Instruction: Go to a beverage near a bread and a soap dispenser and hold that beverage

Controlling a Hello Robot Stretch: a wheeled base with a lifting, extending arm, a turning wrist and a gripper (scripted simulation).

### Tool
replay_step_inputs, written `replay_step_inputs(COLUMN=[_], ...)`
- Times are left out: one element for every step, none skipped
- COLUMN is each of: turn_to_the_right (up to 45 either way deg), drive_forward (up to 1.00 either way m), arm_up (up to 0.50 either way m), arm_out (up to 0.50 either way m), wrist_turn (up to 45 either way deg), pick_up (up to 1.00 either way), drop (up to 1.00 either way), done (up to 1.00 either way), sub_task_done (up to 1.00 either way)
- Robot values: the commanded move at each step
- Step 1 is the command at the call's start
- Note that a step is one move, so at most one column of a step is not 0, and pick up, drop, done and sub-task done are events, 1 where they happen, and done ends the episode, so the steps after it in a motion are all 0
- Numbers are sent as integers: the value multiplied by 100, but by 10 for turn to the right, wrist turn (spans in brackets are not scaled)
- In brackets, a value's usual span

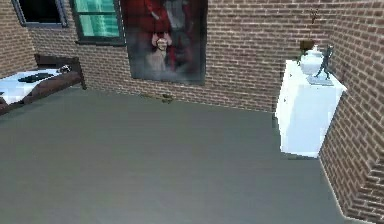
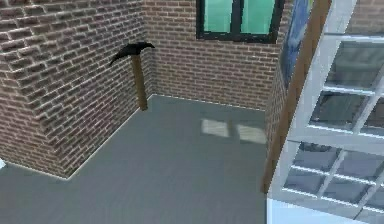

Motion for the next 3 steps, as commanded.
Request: replay_step_inputs(turn_to_the_right=[-240, 0, -450], drive_forward=[0, 45, 0], arm_up=[0, 0, 0], arm_out=[0, 0, 0], wrist_turn=[0, 0, 0], pick_up=[0, 0, 0], drop=[0, 0, 0], done=[0, 0, 0], sub_task_done=[0, 0, 0])
